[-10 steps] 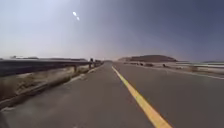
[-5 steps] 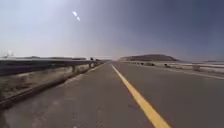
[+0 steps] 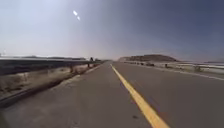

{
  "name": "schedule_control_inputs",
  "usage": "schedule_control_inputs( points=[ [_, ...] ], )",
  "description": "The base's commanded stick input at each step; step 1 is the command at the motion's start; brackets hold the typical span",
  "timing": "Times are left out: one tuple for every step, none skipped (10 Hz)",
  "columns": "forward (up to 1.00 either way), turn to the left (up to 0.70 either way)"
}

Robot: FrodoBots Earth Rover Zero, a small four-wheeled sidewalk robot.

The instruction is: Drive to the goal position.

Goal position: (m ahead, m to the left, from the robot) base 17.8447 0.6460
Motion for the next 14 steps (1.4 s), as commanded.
schedule_control_inputs(
  points=[
    [0.5,0.0],
    [0.5,0.0],
    [0.5,0.0],
    [0.5,0.0],
    [0.5,0.0],
    [0.5,0.0],
    [0.5,0.0],
    [0.5,0.0],
    [0.5,0.0],
    [0.5,0.0],
    [0.5,0.0],
    [0.5,0.0],
    [0.5,0.0],
    [0.5,0.0]
  ],
)
